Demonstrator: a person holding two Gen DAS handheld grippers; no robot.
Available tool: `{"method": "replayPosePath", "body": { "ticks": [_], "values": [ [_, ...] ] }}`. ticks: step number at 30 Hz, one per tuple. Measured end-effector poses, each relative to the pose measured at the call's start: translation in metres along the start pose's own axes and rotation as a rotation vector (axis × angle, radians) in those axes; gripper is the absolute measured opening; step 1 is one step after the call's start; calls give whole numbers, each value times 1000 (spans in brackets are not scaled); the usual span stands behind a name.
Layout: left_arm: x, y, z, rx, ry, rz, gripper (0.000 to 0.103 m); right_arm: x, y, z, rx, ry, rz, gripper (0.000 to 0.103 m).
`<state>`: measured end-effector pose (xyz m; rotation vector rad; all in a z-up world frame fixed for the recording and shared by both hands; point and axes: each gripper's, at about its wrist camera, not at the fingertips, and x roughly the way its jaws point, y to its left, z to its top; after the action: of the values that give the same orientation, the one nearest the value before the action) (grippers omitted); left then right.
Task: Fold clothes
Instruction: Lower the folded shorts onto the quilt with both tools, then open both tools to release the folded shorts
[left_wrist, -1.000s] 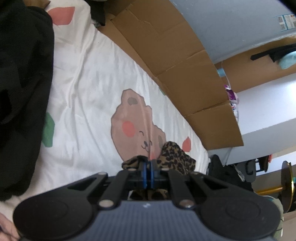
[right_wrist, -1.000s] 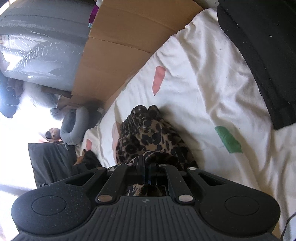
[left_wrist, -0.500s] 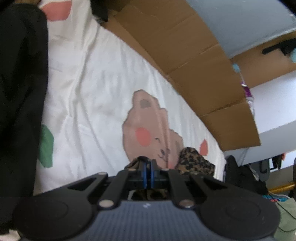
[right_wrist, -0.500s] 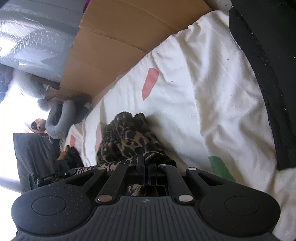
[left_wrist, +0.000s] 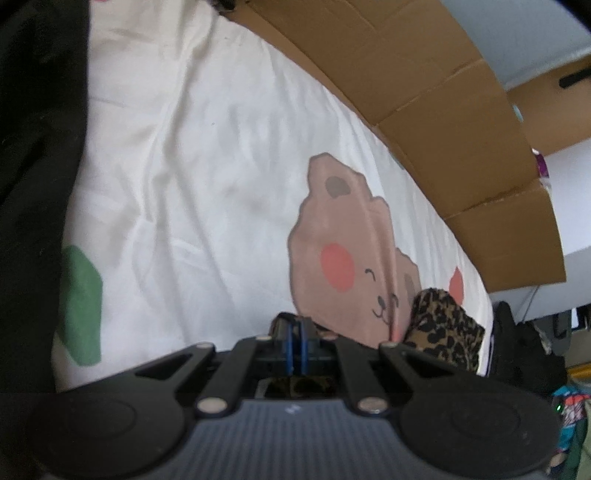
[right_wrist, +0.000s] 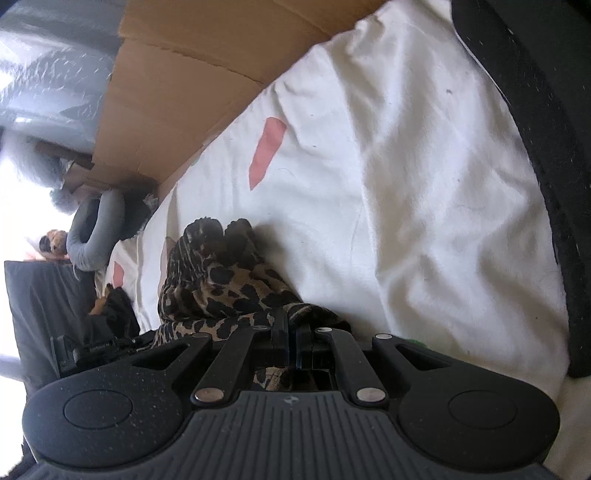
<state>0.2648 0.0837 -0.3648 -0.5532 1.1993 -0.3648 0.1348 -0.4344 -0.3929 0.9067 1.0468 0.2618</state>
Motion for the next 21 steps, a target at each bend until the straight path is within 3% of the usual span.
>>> {"method": "replayPosePath", "body": {
  "ticks": [2,5,7,9,16,18,21],
  "values": [
    [-4,-1,0,-5,7,-4,7,-2,-3,1,53,3,14,4],
    [-13,1,-3,-44,11,-31,20,-11,-3,-2,90,-3,47,9],
    [-19,3,-7,-60,6,-36,43,-17,-3,-6,103,-9,68,37],
    [-23,4,-12,-70,3,-43,46,-23,-2,-10,116,-14,89,46],
    [-26,9,-30,-139,5,-117,60,-33,-1,-26,140,3,124,52],
    [-22,10,-35,-153,10,-133,65,-33,0,-31,141,14,126,59],
    [-13,11,-42,-183,28,-159,65,-30,-1,-36,152,14,139,63]
  ]
}}
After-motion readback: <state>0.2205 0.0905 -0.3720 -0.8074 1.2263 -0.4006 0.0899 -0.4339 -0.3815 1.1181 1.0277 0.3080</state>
